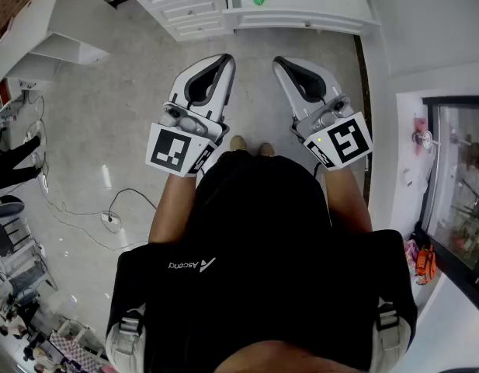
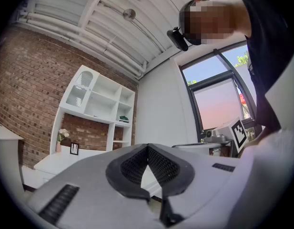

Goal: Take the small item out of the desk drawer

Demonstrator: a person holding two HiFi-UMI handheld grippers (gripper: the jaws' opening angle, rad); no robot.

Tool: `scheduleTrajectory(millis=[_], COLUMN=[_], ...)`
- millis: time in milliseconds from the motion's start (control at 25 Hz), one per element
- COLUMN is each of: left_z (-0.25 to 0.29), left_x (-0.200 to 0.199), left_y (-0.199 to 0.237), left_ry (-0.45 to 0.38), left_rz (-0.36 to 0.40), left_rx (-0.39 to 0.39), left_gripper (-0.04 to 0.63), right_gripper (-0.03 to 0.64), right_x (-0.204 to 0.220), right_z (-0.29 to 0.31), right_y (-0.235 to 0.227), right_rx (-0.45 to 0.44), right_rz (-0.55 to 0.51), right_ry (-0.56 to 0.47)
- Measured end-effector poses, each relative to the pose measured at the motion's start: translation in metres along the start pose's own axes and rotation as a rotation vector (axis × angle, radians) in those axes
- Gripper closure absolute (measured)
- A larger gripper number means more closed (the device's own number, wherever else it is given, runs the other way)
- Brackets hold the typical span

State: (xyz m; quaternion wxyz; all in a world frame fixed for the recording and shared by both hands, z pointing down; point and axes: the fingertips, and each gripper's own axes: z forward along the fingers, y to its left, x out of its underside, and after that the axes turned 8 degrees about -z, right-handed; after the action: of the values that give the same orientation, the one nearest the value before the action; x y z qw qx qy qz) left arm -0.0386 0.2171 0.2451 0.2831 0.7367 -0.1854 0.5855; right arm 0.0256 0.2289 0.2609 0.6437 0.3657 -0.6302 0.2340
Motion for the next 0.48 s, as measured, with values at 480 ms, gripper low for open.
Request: scheduleTrajectory(millis=[480], left_z=[-0.007], left_x=[-0.008], left_y=[0.029], left_ry=[-0.015], left_rz=[-0.012], left_rx=[0.006], left_gripper=[0.597], right_gripper=[0.614], right_x=[-0.008], right_z=[0.025], right_y=[0.002], right_rx=[0.019], right_rz=[0.006], right_ry=[-0.045])
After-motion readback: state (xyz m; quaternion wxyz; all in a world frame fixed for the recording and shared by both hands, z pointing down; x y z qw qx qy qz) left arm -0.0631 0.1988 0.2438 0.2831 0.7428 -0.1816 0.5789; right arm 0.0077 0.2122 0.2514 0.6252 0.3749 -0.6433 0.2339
